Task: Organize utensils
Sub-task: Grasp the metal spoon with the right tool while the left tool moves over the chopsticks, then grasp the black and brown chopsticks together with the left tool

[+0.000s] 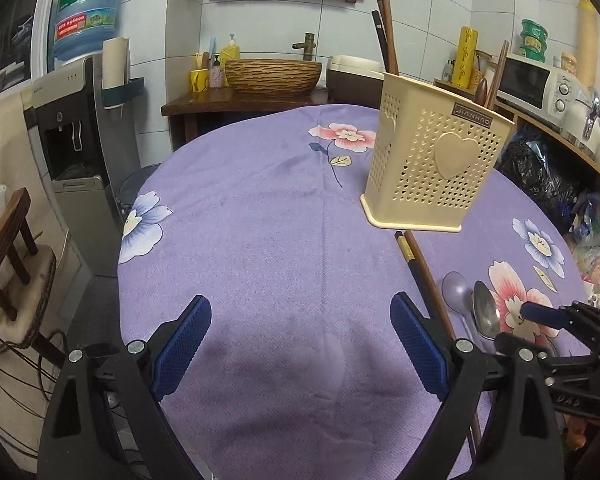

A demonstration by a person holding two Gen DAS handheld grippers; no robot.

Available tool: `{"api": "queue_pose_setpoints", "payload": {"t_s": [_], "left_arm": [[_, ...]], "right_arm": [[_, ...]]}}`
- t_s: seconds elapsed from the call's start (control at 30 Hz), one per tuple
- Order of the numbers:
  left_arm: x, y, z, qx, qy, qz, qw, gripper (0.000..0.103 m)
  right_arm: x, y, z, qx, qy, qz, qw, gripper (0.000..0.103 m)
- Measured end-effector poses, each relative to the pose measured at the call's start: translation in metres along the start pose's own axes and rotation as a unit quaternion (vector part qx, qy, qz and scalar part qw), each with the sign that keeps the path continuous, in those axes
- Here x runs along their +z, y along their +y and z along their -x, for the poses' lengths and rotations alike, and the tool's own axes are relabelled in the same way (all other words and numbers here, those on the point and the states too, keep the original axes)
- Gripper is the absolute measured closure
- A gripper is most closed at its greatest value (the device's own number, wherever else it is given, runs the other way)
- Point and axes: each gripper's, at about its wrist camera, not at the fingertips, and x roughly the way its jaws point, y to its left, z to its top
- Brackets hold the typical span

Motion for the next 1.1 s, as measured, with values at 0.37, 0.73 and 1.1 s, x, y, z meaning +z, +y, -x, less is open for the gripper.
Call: {"api": "queue_pose_setpoints", "payload": {"t_s": [0.37, 0.73, 1.1], "left_arm": [[-0.005, -0.006, -0.001, -0.008, 0.005, -0.006, 0.9999, 0.013], [-0.011, -0.026, -0.006, -0.026, 0.022, -0.027, 0.9991, 0.013], [-0.027, -0.060, -0.020, -0.048, 0.062, -0.077, 0.9939, 0.016]], "right_arm": [[0.004, 0.004, -0.011, -0.014, 0.008, 0.011, 1.000, 0.052], [0.010, -0.010, -0.010, -0.041, 0.009, 0.002, 0.999, 0.074], [-0.003, -0.058, 0.003, -0.063, -0.004, -0.055, 0.996, 0.061]]}}
